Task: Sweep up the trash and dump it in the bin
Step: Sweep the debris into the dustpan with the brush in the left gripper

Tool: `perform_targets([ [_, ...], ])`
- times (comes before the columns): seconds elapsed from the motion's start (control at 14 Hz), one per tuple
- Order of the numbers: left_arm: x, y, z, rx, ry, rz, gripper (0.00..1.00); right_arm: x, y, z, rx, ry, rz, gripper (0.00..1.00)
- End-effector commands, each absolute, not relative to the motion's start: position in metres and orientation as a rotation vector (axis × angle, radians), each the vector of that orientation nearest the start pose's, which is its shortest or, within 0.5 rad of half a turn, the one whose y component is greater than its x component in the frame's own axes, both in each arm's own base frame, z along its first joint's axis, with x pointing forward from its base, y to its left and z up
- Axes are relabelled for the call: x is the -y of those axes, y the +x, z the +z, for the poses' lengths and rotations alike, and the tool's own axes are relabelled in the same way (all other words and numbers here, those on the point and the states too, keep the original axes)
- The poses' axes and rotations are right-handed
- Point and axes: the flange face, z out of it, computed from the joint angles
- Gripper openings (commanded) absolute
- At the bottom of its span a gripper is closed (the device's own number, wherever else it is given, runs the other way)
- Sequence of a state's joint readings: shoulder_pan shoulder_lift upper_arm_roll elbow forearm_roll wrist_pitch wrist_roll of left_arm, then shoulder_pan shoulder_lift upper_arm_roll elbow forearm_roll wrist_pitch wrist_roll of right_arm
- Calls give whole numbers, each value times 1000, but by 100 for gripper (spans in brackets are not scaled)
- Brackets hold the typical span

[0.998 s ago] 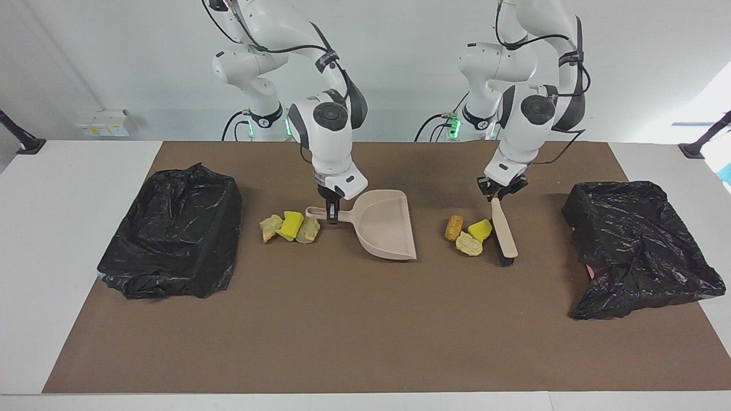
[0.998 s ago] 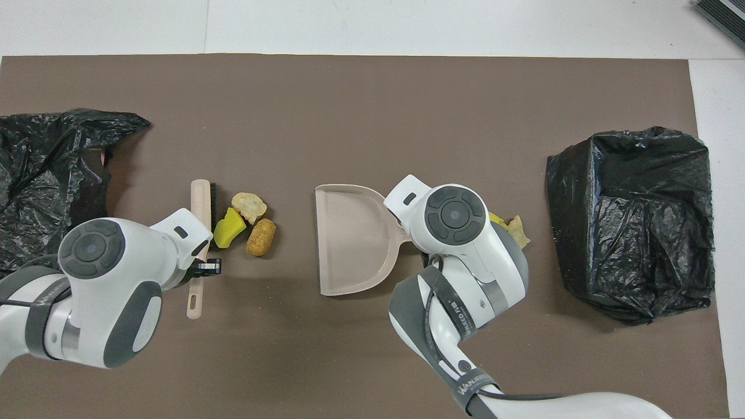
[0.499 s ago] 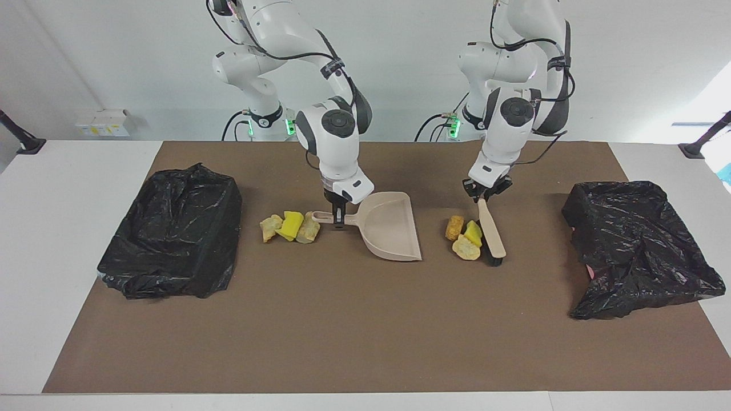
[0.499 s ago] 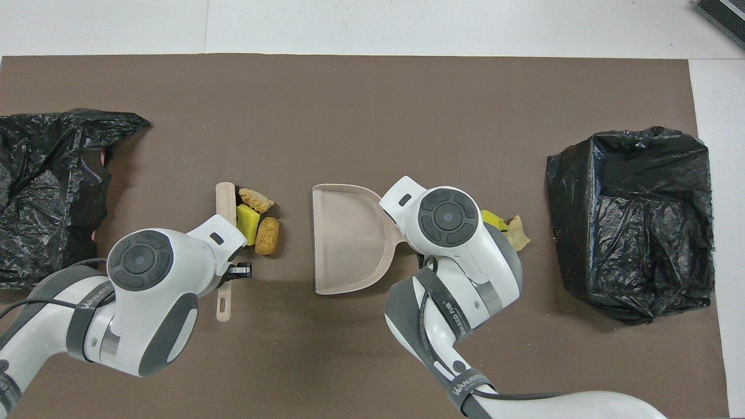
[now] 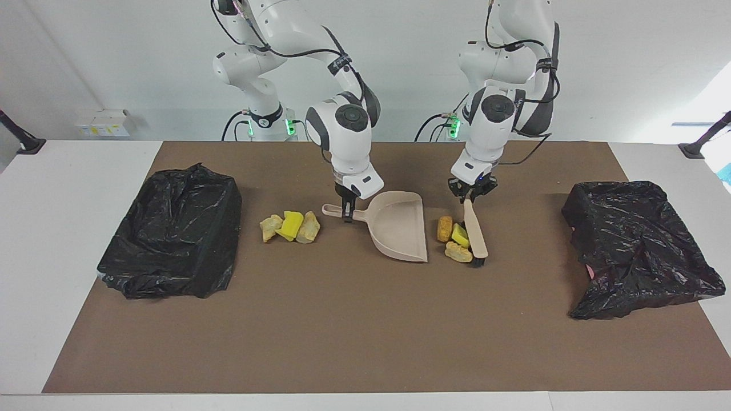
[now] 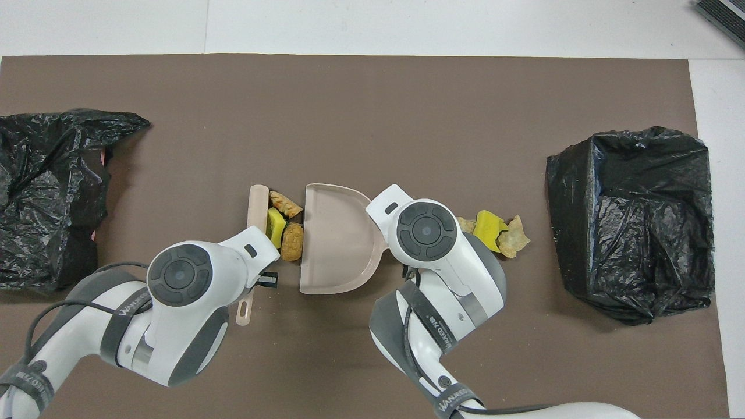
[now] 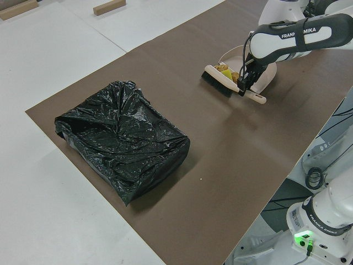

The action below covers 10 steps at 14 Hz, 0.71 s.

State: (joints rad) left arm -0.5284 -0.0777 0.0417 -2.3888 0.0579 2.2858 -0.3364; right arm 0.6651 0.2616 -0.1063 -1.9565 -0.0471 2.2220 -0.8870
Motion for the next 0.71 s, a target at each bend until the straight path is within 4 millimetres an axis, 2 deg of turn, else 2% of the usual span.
perform_targets([
  [0.0,259,404,355,-432,-3083,6,0,-320,513,352,2143,-2398,19,0],
  [0.07,278,391,356,-463,-3095,28,0,-320,513,352,2143,-2398,19,0],
  [0.36,334,361,370,-267,-3259,77,0,-318,514,351,2141,-2400,17,0],
  [0.5,335,364,378,-184,-3275,76,0,-318,514,351,2141,-2400,15,0],
  [0.64,324,373,394,-150,-3289,67,0,-317,514,351,2139,-2401,17,0],
])
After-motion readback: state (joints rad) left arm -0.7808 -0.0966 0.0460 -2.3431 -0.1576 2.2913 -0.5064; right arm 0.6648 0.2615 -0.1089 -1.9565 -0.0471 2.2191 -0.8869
